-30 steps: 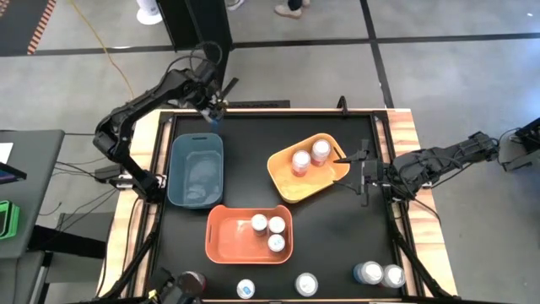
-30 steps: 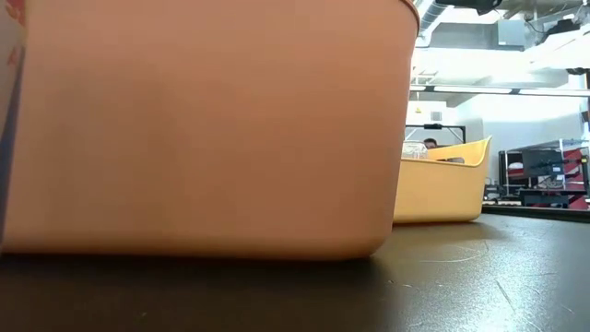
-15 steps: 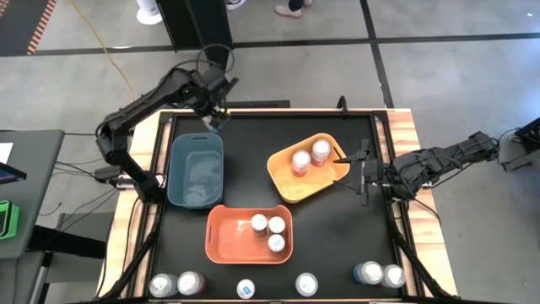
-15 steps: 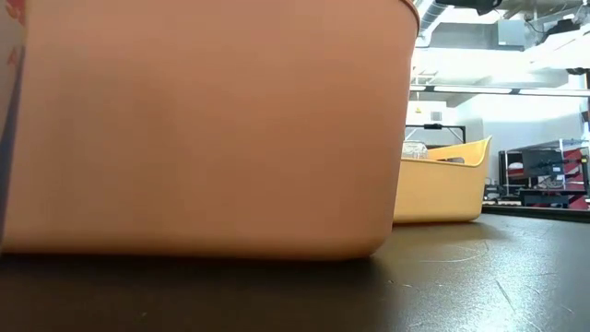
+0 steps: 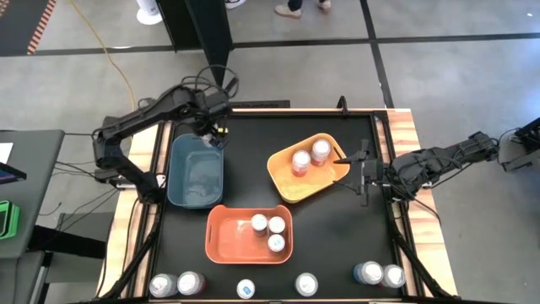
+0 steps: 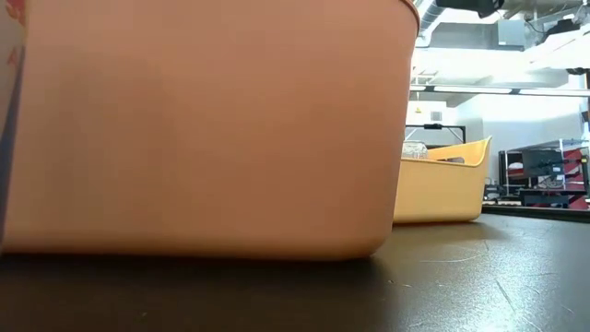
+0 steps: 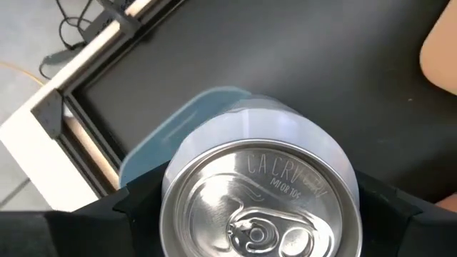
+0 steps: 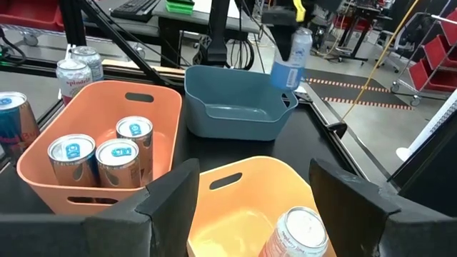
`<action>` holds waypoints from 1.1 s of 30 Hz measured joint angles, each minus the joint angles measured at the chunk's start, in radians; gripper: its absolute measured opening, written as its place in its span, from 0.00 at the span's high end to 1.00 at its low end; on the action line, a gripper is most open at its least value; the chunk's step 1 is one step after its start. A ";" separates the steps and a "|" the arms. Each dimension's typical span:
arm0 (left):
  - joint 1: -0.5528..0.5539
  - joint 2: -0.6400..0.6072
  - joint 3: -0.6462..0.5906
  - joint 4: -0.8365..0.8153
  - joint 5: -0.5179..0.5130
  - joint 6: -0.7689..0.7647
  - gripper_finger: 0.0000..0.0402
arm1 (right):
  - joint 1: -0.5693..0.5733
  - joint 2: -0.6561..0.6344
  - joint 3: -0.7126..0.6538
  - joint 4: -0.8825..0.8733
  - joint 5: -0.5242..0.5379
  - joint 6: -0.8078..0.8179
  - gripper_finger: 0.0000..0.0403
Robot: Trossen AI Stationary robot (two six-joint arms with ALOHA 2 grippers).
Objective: Sort soda cans
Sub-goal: Put the blue soda can into the blue bin
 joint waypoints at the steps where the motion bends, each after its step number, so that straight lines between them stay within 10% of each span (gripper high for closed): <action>1: -0.009 -0.017 -0.022 0.000 -0.001 -0.021 0.25 | 0.000 0.000 0.000 -0.001 0.000 0.003 0.30; 16: -0.129 -0.371 -0.551 0.100 -0.011 -0.310 0.25 | 0.000 0.000 0.000 0.006 0.000 0.002 0.30; 33: 0.197 -0.382 -0.779 0.368 0.003 -0.094 0.25 | -0.001 0.000 0.000 0.037 0.000 -0.046 0.30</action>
